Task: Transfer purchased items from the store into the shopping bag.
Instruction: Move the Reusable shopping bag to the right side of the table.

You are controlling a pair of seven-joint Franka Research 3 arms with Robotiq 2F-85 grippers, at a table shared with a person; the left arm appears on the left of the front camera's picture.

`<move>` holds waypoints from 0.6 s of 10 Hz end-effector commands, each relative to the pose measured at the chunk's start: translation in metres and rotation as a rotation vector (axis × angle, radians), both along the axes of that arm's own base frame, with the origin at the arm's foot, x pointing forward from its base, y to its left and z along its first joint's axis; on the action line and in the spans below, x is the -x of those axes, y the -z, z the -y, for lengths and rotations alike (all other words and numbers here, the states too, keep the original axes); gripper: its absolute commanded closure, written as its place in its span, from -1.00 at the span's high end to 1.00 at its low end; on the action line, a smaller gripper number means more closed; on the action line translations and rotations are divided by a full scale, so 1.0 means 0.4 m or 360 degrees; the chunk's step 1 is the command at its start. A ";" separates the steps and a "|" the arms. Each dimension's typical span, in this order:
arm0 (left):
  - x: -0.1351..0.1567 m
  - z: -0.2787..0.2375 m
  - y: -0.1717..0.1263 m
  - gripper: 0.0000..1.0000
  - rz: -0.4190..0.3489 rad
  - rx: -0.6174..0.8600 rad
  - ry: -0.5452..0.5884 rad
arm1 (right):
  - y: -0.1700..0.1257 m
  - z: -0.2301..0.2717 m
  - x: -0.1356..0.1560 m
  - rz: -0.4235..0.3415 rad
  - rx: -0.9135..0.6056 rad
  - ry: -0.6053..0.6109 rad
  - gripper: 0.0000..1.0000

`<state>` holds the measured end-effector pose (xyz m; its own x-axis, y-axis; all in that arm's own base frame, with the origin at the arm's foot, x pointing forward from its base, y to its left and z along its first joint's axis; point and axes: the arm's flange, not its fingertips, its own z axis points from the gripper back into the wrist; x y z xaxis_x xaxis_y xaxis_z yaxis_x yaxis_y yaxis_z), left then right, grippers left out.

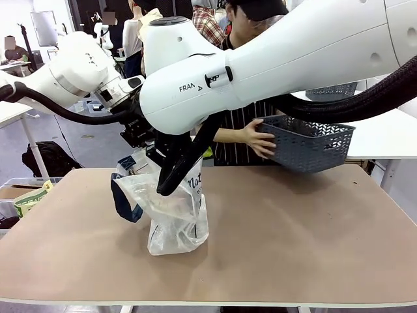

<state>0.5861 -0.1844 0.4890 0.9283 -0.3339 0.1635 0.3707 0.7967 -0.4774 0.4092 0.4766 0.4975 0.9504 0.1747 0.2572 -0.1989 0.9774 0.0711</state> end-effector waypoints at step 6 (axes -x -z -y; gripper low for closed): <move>-0.020 -0.023 -0.001 0.43 -0.0085 0.0184 0.0052 | -0.020 -0.013 -0.015 -0.0045 -0.0173 -0.0299 -1.00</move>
